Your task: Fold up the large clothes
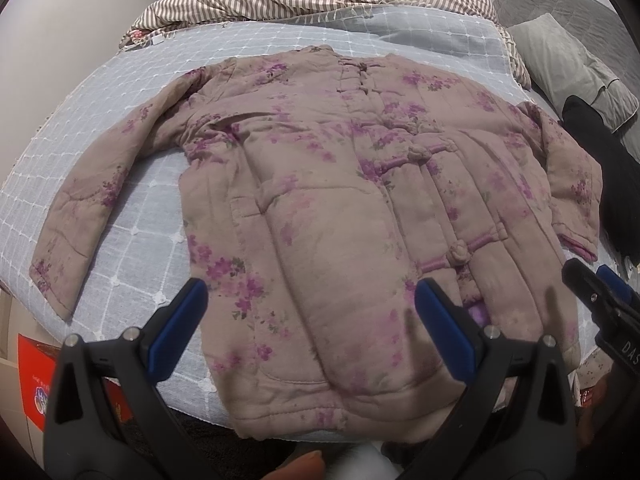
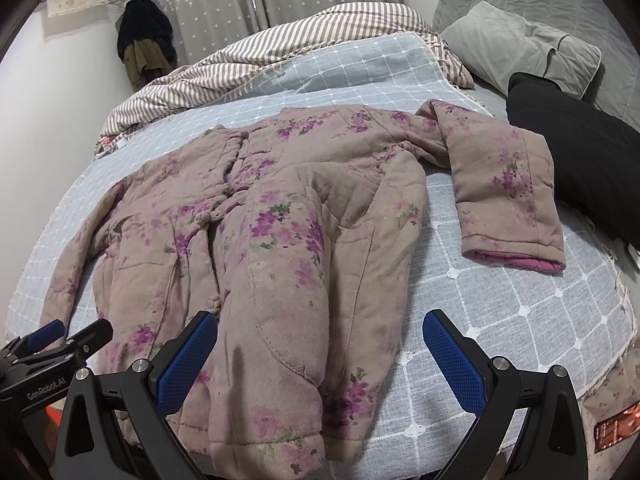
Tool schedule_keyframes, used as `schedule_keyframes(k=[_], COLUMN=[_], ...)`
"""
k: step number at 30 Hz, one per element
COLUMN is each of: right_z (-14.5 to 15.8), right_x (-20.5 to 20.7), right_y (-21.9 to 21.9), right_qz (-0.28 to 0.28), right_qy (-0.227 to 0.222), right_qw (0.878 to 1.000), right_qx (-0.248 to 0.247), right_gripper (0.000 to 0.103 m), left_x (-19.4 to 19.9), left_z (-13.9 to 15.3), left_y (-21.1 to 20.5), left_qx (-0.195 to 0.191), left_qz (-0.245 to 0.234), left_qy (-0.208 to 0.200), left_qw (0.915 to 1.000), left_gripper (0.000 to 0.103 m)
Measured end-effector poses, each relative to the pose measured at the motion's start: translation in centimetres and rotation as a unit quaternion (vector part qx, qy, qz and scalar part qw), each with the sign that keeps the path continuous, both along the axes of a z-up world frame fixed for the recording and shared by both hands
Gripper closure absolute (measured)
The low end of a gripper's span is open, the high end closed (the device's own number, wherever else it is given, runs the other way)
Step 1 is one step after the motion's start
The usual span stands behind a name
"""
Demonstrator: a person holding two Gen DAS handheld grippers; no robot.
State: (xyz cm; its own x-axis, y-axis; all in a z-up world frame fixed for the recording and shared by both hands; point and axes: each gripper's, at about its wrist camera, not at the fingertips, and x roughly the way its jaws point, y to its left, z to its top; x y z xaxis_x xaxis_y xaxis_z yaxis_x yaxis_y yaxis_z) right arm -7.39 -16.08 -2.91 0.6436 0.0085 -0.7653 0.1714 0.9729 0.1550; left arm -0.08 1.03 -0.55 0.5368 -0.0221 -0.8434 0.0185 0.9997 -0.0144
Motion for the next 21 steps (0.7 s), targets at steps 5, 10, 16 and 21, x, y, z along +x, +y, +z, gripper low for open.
schedule_keyframes(k=[5, 10, 16, 21], right_z=[0.0, -0.3, -0.6, -1.0], right_x=[0.1, 0.1, 0.0, -0.5], right_y=[-0.3, -0.6, -2.8, -5.2], right_qz=[-0.008, -0.013, -0.003, -0.011], right_qy=[0.004, 0.009, 0.007, 0.004], right_qw=[1.000, 1.000, 0.999, 0.998], right_qx=[0.000, -0.002, 0.050, 0.066], right_gripper=[0.000, 0.000, 0.000, 0.000], left_x=[-0.3, -0.5, -0.8, -0.6], left_z=[0.2, 0.1, 0.2, -0.4], left_y=[0.7, 2.0, 3.9, 6.4], left_qx=[-0.002, -0.010, -0.034, -0.062], left_qz=[0.002, 0.008, -0.032, -0.039], left_qy=[-0.006, -0.009, -0.039, -0.034], left_qw=[1.0000, 0.9999, 0.9981, 0.9967], left_gripper=[0.000, 0.000, 0.000, 0.000])
